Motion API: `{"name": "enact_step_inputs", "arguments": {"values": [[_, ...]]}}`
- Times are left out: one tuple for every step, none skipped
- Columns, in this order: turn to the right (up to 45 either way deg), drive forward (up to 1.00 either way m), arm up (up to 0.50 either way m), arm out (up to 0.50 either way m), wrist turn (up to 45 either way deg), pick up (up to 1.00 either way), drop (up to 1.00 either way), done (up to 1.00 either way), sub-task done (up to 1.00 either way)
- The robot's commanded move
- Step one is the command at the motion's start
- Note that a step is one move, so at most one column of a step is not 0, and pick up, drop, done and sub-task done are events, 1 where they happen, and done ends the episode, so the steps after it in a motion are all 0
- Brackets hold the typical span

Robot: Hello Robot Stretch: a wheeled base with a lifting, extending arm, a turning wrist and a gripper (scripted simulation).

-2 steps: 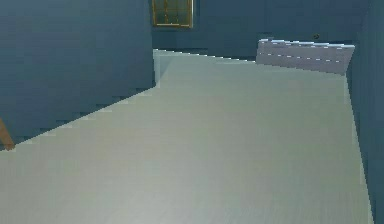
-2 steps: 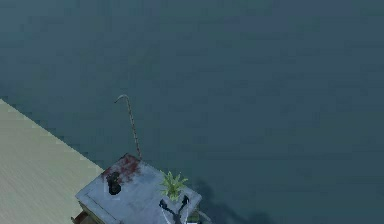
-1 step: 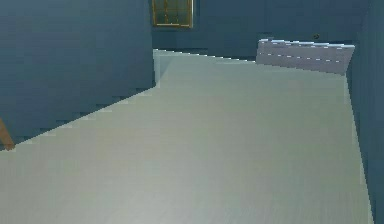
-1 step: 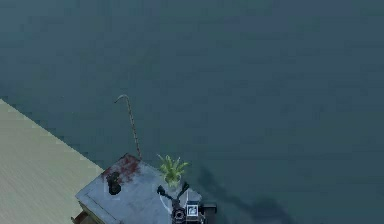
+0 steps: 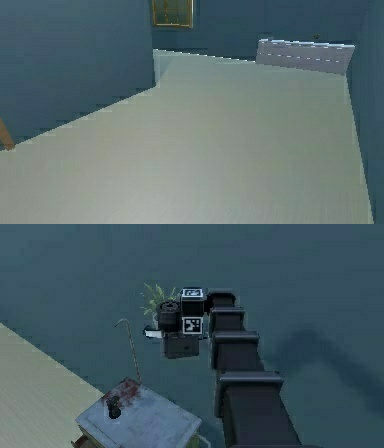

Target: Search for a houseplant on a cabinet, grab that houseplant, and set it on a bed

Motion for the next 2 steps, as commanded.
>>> {"name": "enact_step_inputs", "arguments": {"values": [[0.0,0.0,0.0,0.0,-45.0,0.0,0.0,0.0,0.0],[0.0,0.0,0.0,0.0,-45.0,0.0,0.0,0.0,0.0]]}}
